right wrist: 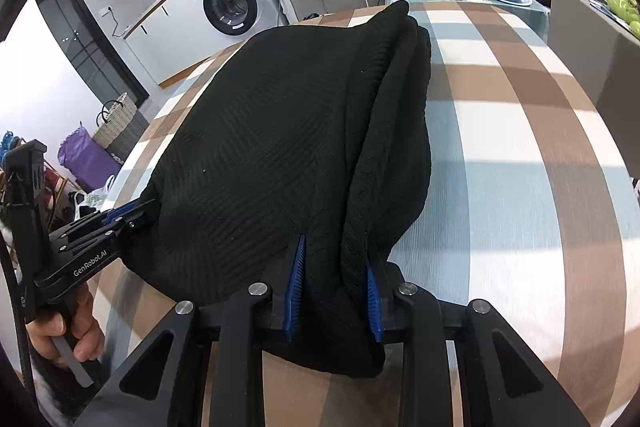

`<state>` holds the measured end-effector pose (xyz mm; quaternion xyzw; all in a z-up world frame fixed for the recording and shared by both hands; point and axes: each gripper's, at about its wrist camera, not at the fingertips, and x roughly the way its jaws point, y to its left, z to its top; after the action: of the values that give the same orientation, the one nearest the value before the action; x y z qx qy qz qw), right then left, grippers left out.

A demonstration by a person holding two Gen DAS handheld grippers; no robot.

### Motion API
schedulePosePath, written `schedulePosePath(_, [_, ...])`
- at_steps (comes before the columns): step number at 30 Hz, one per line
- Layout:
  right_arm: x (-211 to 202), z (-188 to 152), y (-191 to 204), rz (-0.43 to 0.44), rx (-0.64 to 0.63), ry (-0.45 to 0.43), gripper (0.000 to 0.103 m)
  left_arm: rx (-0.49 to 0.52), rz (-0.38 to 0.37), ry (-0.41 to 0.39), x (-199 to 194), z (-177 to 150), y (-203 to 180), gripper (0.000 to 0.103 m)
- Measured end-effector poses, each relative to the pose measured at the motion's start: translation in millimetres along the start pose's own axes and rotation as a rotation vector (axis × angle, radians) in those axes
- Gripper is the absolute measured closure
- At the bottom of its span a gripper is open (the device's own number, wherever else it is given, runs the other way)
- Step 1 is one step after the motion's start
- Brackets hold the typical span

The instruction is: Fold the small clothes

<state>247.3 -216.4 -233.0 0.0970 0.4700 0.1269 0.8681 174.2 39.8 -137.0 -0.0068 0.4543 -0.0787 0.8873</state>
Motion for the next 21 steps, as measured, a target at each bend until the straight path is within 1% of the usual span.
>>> schedulePosePath(5, [7, 12, -2, -0.028, 0.007, -0.013, 0.074, 0.000, 0.007, -0.006, 9, 6, 0, 0.085])
schedulePosePath(9, [5, 9, 1, -0.043, -0.001, -0.026, 0.074, -0.013, -0.003, -0.005, 10, 8, 4, 0.085])
schedulePosePath(18, [6, 11, -2, -0.042, 0.003, -0.032, 0.073, 0.001, 0.008, -0.010, 11, 7, 3, 0.085])
schedulePosePath(21, [10, 14, -6, -0.019, 0.026, -0.030, 0.073, 0.001, 0.024, -0.011, 12, 9, 1, 0.085])
